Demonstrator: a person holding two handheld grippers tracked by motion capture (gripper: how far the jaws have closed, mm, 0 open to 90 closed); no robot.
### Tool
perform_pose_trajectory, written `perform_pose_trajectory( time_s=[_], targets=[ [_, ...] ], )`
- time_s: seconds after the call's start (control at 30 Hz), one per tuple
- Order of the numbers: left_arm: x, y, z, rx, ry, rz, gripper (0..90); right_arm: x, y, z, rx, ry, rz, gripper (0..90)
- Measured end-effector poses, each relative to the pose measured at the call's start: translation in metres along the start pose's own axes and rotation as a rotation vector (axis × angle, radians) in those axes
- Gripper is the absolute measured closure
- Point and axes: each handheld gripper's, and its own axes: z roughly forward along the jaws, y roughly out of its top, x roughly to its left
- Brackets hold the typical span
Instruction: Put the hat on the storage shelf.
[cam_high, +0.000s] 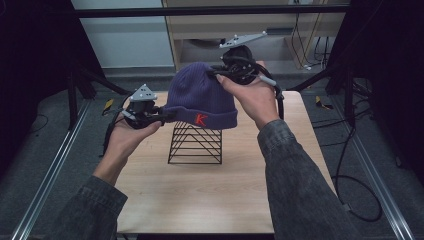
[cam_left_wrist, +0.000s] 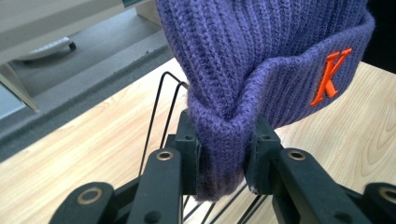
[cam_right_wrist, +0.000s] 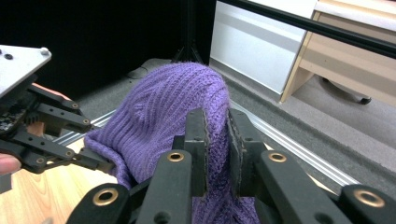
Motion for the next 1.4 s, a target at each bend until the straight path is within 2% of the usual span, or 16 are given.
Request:
perform_pose_trajectory(
  time_s=[0.1,0.5,0.67,1.1,1.4],
  targets=[
    [0.000,-0.003,0.002,0.017,0.019,0.016,70.1,0.000,-0.002,0.005,0.004,0.001,-0.002,79.6],
    [0.012,-0.029,0.012,0.036,0.029,-0.050,69.9,0.000,-0.023,0.034,0.057,0.013,0.011,79.1],
    [0.013,-0.038,0.017,0.048,0.024,-0.053,69.7,0.002,-0.027,0.041,0.084,0.013,-0.015,78.7],
    [0.013,-0.063,0.029,0.070,0.017,-0.088,69.0,0.009,-0.050,0.045,0.111,0.065,-0.024,78.5],
    [0.011,-0.073,0.038,0.084,0.011,-0.086,68.4,0.013,-0.059,0.043,0.145,0.081,-0.040,78.8]
  ],
)
